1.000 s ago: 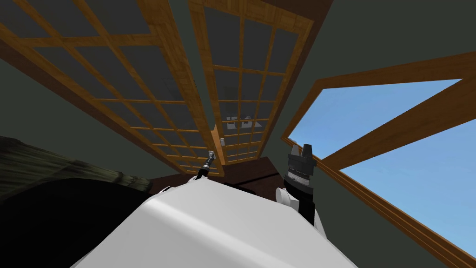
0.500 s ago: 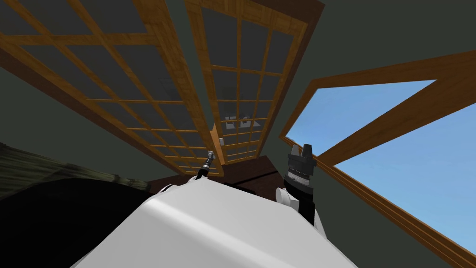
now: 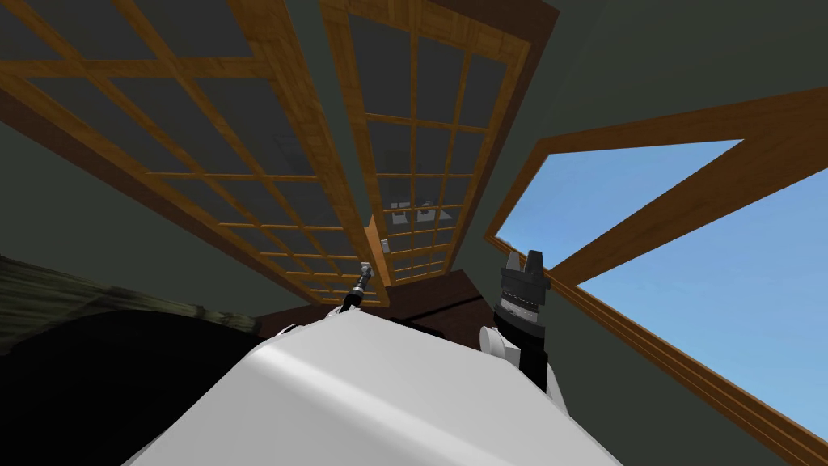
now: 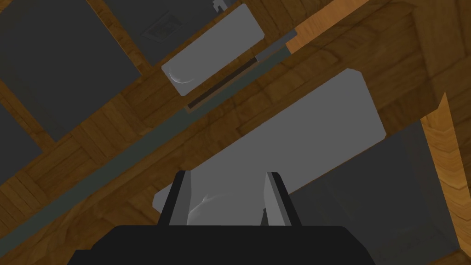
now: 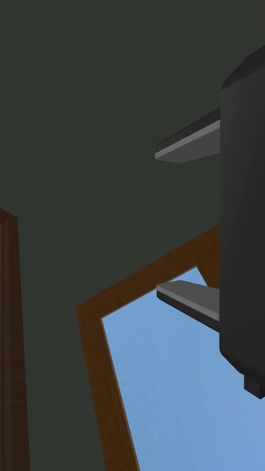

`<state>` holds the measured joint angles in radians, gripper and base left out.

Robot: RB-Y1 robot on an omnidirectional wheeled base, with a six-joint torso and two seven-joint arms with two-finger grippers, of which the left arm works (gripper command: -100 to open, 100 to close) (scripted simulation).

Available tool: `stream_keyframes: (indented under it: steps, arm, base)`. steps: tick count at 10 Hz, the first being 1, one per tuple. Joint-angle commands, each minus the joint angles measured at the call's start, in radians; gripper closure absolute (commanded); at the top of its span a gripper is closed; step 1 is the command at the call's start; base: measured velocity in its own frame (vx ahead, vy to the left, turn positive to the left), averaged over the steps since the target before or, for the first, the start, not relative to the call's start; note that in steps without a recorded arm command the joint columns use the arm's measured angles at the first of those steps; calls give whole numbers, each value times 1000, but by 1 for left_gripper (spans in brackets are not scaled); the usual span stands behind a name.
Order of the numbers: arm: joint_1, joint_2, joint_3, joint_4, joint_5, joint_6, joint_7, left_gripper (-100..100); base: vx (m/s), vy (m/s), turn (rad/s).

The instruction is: Pull the door open

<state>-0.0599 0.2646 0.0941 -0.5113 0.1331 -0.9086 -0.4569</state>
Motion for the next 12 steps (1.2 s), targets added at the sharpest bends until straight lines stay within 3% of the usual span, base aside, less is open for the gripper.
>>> stream_keyframes:
  steps: [1, 6, 8, 10, 11, 12]
  arm:
    - [8, 16, 14, -13, 21, -7, 50, 100]
    - [10, 17, 13, -16, 42, -6, 133, 100]
    - [13, 17, 11, -19, 65, -4, 199, 100]
    - [13, 17, 11, -47, 65, -4, 216, 100]
    - [13, 17, 11, -19, 65, -4, 216, 100]
    - [14, 18, 11, -20, 77, -4, 257, 100]
  base:
    - [-53, 34, -93]
    - [-33, 13, -61]
    - [-51, 23, -112]
    - [-31, 8, -25]
    - [-9, -3, 7]
    - [-29, 14, -91]
